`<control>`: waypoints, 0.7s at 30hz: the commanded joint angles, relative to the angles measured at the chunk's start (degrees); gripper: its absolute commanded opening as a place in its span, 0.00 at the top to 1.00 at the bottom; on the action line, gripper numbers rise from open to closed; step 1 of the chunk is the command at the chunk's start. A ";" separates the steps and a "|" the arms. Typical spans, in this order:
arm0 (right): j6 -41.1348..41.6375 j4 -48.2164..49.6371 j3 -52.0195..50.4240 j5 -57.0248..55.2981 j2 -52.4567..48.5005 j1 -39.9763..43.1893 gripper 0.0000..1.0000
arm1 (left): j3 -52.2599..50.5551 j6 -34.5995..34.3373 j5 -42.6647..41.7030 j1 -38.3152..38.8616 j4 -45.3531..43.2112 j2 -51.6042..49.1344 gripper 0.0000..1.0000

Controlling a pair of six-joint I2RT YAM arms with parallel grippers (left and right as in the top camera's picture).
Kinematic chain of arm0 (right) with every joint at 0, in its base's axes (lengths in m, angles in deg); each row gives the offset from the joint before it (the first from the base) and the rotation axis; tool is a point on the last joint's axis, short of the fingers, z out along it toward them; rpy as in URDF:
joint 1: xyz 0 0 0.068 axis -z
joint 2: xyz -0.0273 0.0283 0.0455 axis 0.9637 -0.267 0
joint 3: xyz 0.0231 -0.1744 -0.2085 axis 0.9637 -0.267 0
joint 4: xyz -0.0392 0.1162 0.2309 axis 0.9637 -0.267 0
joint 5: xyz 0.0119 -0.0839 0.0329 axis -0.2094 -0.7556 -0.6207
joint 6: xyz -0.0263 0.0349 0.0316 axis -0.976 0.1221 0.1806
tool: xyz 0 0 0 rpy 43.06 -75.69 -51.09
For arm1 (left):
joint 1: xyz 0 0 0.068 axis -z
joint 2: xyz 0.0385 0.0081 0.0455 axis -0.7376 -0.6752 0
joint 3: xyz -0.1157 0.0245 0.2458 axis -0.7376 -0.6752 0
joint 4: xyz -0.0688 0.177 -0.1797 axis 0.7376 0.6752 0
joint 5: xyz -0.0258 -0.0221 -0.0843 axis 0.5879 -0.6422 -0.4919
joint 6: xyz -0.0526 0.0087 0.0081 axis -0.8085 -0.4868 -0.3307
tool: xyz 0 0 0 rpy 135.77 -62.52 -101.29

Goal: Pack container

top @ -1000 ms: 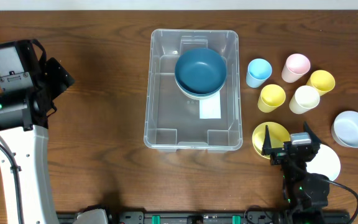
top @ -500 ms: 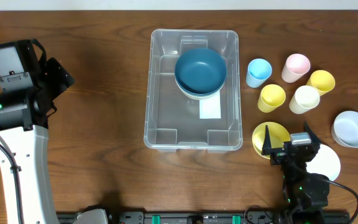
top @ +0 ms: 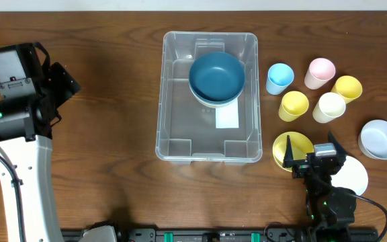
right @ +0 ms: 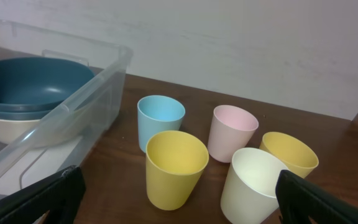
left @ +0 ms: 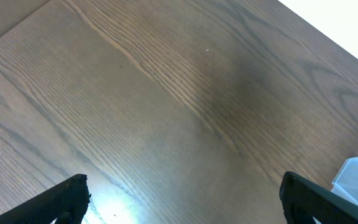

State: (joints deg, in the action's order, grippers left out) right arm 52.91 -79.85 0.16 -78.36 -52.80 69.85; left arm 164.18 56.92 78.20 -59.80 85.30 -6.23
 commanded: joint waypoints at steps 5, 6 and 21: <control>-0.39 -0.11 -0.20 0.20 0.31 -0.63 0.01 | 0.61 -0.07 0.66 -0.26 0.11 -0.37 0.02; -0.39 -0.09 -0.20 0.22 0.31 -0.63 0.01 | 0.61 -0.07 0.66 -0.26 0.11 -0.37 0.02; 21.33 10.08 -0.17 27.52 0.31 -0.63 0.01 | 0.61 -0.07 0.68 -0.26 0.11 -0.37 0.02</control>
State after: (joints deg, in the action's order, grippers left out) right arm 67.99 -70.60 0.09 -56.65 -52.80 69.85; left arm 164.18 56.92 78.20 -59.80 85.30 -6.23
